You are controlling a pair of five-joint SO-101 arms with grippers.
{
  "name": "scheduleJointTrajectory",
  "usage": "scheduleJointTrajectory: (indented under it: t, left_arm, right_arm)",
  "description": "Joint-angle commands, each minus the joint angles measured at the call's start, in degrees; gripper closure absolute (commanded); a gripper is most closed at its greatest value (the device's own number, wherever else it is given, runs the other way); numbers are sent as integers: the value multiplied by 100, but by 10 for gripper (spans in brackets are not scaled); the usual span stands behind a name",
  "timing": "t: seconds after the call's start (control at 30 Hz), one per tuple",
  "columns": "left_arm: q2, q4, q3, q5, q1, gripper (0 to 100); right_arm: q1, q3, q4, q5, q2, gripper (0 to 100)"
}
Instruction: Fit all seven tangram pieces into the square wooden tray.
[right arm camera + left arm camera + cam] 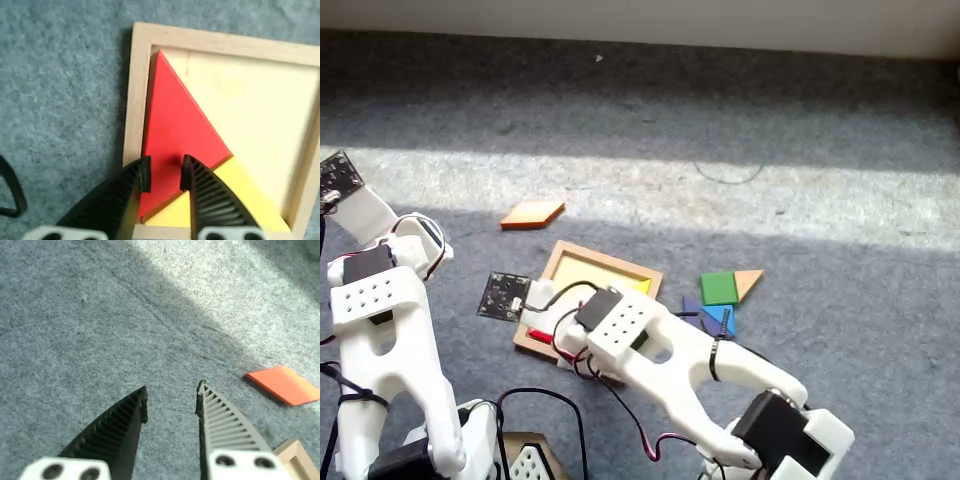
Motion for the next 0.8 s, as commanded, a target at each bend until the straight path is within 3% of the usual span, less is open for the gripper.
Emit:
scheduleJointTrajectory:
  t: [0.0, 0.53, 0.77]
  left_arm:
    - [-171, -97, -154, 26, -22, 818]
    - [-171, -97, -154, 26, -13, 818]
    - [-171, -97, -154, 18, -4, 818]
  right_arm:
    - [92, 189, -488, 62, -92, 890]
    - [119, -4, 57, -457, -101, 890]
    - [374, -277, 1402, -431, -180, 890]
